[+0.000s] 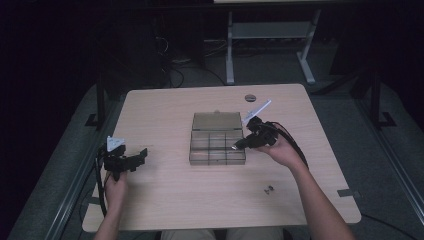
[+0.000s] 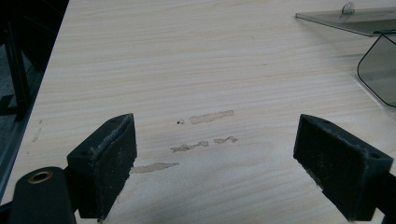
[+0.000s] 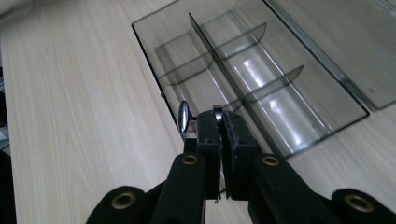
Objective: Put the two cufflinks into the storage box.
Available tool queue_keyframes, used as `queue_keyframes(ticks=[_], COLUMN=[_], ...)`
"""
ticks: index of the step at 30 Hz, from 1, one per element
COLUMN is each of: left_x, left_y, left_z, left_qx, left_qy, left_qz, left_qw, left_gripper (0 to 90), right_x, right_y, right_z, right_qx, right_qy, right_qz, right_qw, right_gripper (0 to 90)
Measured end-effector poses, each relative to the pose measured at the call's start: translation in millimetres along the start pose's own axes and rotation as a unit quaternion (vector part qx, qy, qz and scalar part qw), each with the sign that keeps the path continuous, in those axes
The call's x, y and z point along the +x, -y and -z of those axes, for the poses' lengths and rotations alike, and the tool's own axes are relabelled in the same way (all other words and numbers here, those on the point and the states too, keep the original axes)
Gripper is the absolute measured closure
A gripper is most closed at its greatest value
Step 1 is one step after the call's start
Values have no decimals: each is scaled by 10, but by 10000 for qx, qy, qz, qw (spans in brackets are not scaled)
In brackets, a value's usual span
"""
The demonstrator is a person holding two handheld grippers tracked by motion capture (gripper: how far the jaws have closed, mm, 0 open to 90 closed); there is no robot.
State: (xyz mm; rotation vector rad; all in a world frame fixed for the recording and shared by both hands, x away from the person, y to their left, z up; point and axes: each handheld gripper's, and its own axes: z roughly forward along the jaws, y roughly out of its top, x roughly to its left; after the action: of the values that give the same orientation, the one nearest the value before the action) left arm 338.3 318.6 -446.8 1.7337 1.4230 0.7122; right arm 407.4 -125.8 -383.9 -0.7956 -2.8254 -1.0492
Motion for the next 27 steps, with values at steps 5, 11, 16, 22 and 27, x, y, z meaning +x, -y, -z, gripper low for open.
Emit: queue_keyframes(ticks=[5,11,16,22,27], left_x=[5,6,7,14,13], left_y=[-2,-2,-2,-3,-3], left_z=[6,5,5,9,9], left_qx=[24,29,31,34,18], left_qy=[-5,1,1,-9,-10], left_qz=[-6,-6,7,-4,9], left_qw=[10000,10000,10000,10000,10000], left_gripper=[128,128,128,128,128], right_x=[-18,-32,-35,-38,-19], right_y=[-115,-251,-362,-489,-587], right_z=[-70,-141,-211,-295,-387], right_qx=[5,-21,20,9,58], right_qy=[-56,-143,-161,-178,-204], right_qz=[135,153,218,309,305], right_qw=[9999,9998,9996,9994,9993], right_gripper=[861,861,861,861,861])
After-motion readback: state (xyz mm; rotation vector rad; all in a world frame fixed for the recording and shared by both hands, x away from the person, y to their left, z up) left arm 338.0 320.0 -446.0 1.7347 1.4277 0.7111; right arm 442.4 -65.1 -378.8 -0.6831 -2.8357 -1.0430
